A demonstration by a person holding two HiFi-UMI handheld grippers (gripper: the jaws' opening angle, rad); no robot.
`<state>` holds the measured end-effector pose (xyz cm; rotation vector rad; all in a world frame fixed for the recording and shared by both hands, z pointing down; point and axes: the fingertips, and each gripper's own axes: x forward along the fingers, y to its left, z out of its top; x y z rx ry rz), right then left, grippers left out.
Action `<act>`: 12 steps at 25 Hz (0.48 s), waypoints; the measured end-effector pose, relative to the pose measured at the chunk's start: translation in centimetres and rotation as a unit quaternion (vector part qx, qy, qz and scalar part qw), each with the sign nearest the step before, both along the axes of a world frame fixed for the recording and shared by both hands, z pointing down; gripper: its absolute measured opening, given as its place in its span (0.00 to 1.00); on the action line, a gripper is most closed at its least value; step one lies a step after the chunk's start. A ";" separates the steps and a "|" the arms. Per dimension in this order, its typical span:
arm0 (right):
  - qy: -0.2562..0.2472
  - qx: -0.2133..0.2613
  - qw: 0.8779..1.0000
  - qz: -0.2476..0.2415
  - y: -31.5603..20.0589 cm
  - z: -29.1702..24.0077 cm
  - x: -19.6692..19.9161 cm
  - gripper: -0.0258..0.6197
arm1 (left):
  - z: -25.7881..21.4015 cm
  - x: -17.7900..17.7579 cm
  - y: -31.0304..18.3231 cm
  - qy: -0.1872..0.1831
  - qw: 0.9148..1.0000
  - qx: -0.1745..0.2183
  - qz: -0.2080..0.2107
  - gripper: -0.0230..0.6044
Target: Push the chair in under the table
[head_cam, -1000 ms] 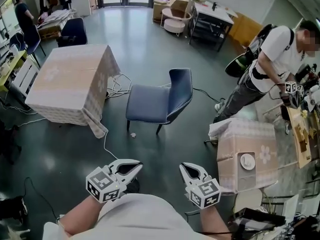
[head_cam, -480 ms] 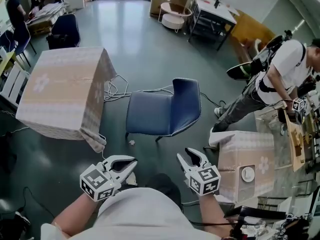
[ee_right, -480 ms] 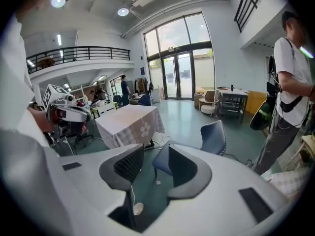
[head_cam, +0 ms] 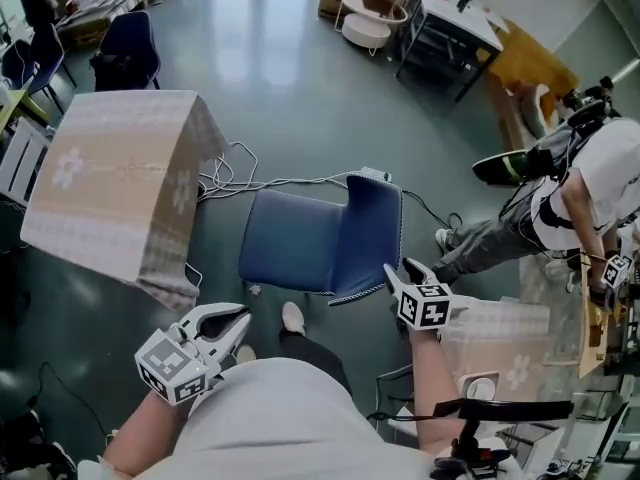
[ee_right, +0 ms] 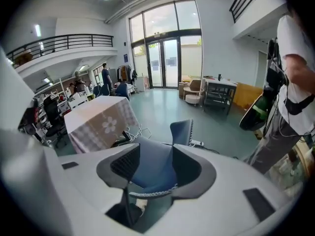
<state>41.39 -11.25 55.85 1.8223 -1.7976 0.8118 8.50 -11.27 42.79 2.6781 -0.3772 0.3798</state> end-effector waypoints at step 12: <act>-0.149 -0.135 0.979 0.021 -10.3 14.6 9.5 0.47 | 0.7 4.6 -6.9 -0.037 0.992 -0.037 -0.115 0.06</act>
